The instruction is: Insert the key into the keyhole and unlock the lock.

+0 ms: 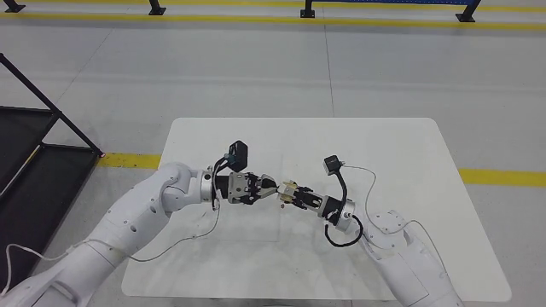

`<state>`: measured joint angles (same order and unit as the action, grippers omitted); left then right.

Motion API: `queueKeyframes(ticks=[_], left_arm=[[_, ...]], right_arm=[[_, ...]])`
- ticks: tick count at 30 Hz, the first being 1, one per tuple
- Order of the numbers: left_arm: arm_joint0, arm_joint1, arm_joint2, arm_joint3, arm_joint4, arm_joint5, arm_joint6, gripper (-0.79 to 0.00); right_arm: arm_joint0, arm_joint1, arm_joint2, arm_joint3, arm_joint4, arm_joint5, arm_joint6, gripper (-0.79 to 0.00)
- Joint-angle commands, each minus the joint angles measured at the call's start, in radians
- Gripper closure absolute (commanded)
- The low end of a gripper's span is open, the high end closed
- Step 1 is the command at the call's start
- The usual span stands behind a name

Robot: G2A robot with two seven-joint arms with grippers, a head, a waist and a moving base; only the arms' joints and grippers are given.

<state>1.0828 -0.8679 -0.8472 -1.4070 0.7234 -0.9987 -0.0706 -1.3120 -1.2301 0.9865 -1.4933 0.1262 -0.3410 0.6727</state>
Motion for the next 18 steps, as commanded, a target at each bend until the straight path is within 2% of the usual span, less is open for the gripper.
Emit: queueKeyframes(ticks=[1,18], left_arm=[[0.004,-0.002,-0.004,-0.003,0.012,0.005,0.004,0.0],[0.049,-0.008,-0.063,-0.041,0.177,0.03,0.095,0.0]], right_arm=[[0.0,0.0,0.0,0.0,0.0,0.0,0.0,0.0],[0.0,0.0,0.0,0.0,0.0,0.0,0.0,0.0]])
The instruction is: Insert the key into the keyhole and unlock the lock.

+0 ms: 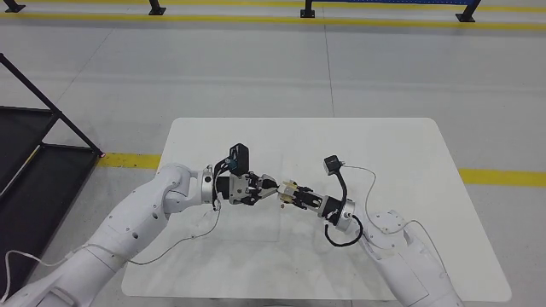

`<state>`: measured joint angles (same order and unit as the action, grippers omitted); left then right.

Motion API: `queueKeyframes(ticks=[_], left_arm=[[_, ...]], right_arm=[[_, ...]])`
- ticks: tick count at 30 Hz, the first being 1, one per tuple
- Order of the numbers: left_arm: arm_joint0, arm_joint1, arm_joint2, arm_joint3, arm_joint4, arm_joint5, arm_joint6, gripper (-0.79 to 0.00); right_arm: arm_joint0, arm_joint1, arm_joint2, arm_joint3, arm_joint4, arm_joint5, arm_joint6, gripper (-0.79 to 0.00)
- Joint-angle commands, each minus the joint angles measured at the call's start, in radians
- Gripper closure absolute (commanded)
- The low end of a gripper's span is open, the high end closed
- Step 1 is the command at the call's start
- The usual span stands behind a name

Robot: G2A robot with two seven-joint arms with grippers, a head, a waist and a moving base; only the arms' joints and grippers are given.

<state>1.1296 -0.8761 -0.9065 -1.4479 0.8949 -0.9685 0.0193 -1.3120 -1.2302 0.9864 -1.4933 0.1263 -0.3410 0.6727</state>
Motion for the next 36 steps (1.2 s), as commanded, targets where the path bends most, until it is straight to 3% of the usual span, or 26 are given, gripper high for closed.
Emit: queueKeyframes(ticks=[1,36], left_arm=[[0.005,0.0,-0.007,-0.001,0.011,-0.001,0.009,0.0],[0.074,-0.012,-0.073,-0.072,0.288,0.036,0.131,0.0]], right_arm=[[0.0,0.0,0.0,0.0,0.0,0.0,0.0,0.0],[0.0,0.0,0.0,0.0,0.0,0.0,0.0,0.0]])
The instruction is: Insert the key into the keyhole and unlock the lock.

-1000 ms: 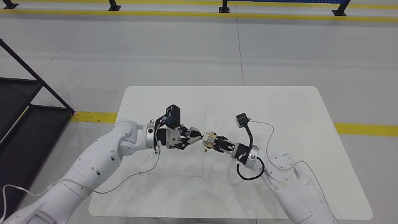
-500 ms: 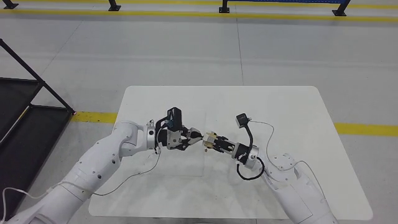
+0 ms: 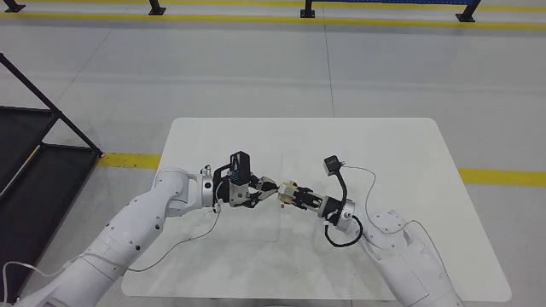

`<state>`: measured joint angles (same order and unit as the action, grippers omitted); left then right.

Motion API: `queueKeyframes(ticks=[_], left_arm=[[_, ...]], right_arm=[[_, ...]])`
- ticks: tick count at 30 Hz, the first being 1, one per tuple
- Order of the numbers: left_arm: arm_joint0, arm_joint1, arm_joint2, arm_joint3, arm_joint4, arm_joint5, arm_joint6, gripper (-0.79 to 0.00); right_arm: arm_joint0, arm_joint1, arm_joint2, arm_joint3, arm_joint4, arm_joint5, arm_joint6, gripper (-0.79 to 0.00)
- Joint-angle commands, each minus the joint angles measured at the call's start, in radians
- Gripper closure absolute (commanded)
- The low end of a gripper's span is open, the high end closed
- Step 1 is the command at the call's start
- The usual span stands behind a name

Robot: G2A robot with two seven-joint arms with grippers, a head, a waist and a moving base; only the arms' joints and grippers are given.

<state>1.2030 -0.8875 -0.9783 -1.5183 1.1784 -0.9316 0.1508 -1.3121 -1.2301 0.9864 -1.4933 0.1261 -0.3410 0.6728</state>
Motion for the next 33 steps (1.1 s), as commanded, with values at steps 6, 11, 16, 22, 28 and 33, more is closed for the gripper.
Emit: queueKeyframes(ticks=[6,11,16,22,28,33], left_arm=[[0.005,-0.001,-0.009,-0.018,0.036,-0.005,-0.001,0.0],[0.011,-0.001,-0.015,-0.032,0.066,-0.001,0.006,0.0],[0.017,-0.002,-0.021,-0.038,0.09,-0.002,0.015,0.0],[0.022,-0.002,-0.031,-0.041,0.105,0.0,0.019,0.0],[0.025,-0.003,-0.039,-0.041,0.113,0.002,0.02,0.0],[0.024,-0.005,-0.043,-0.037,0.116,0.002,0.019,0.0]], right_arm=[[0.0,0.0,0.0,0.0,0.0,0.0,0.0,0.0],[0.0,0.0,0.0,0.0,0.0,0.0,0.0,0.0],[0.0,0.0,0.0,0.0,0.0,0.0,0.0,0.0],[0.0,0.0,0.0,0.0,0.0,0.0,0.0,0.0],[0.0,0.0,0.0,0.0,0.0,0.0,0.0,0.0],[0.0,0.0,0.0,0.0,0.0,0.0,0.0,0.0]])
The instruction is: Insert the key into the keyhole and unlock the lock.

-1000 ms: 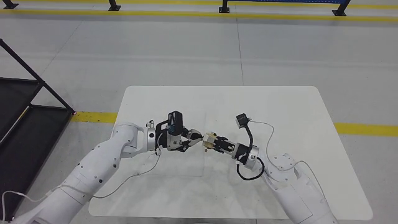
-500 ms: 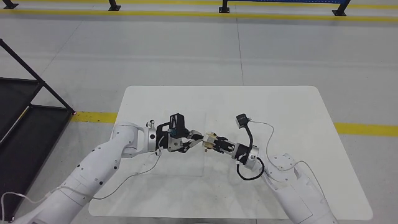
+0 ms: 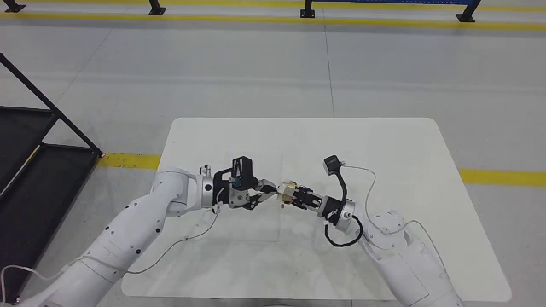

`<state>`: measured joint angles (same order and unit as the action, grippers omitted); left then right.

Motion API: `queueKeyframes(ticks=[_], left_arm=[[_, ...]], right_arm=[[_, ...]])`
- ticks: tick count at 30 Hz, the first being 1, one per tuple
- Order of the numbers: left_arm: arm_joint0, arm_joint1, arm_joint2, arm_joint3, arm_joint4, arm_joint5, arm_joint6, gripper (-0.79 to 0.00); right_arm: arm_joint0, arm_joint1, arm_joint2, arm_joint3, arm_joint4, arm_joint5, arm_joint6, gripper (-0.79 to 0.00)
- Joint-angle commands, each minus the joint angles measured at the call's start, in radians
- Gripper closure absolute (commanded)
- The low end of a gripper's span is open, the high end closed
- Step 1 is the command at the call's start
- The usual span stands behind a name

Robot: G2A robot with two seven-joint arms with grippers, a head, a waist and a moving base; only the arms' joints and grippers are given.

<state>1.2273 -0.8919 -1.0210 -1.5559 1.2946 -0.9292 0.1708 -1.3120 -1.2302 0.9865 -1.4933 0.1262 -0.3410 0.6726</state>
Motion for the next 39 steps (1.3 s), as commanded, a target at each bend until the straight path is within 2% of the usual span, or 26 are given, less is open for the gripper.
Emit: queueKeyframes(ticks=[1,15,28,39], left_arm=[[0.0,-0.001,-0.001,0.001,-0.001,0.0,0.0,0.0],[0.0,-0.005,-0.011,-0.01,0.019,0.006,-0.001,0.0],[0.022,-0.005,-0.027,-0.028,0.1,0.045,0.059,0.0],[0.016,-0.007,-0.036,-0.011,0.095,0.022,0.071,0.0]], right_arm=[[0.0,0.0,0.0,0.0,0.0,0.0,0.0,0.0],[0.0,0.0,0.0,0.0,0.0,0.0,0.0,0.0],[0.0,0.0,0.0,0.0,0.0,0.0,0.0,0.0],[0.0,0.0,0.0,0.0,0.0,0.0,0.0,0.0]])
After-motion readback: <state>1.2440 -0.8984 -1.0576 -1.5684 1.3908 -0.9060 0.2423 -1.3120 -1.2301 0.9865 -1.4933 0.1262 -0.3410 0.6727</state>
